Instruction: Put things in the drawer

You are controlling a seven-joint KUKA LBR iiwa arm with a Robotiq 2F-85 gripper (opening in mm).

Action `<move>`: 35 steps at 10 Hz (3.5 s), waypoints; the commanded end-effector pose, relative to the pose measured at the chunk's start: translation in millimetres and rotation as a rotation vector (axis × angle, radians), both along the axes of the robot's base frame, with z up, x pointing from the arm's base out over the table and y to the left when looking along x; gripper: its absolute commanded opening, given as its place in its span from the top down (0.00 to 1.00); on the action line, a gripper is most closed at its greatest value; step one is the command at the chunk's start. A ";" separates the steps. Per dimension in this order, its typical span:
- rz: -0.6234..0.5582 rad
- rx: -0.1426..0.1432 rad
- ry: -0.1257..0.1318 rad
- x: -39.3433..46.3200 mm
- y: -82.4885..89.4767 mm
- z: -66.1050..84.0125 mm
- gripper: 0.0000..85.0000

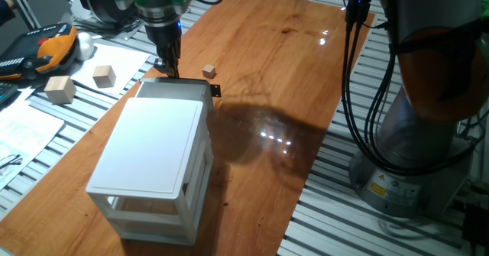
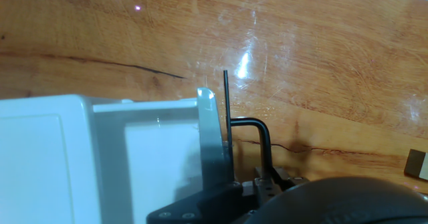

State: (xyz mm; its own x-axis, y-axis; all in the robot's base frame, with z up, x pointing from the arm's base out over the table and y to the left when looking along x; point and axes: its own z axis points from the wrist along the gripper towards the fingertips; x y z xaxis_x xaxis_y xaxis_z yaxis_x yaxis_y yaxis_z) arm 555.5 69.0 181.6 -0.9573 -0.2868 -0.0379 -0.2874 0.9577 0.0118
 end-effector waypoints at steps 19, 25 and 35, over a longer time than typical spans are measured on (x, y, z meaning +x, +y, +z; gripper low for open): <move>0.062 0.019 -0.006 -1.7 0.8 3.0 1.00; 0.072 -0.031 -0.005 5.3 -11.1 6.8 1.00; 0.091 -0.057 0.001 14.5 -25.4 5.6 1.00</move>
State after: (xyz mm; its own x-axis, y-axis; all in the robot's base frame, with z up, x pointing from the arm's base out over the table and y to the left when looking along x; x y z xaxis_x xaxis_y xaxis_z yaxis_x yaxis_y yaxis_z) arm 570.4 42.9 187.1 -0.9273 -0.3740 -0.0183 -0.3730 0.9269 -0.0421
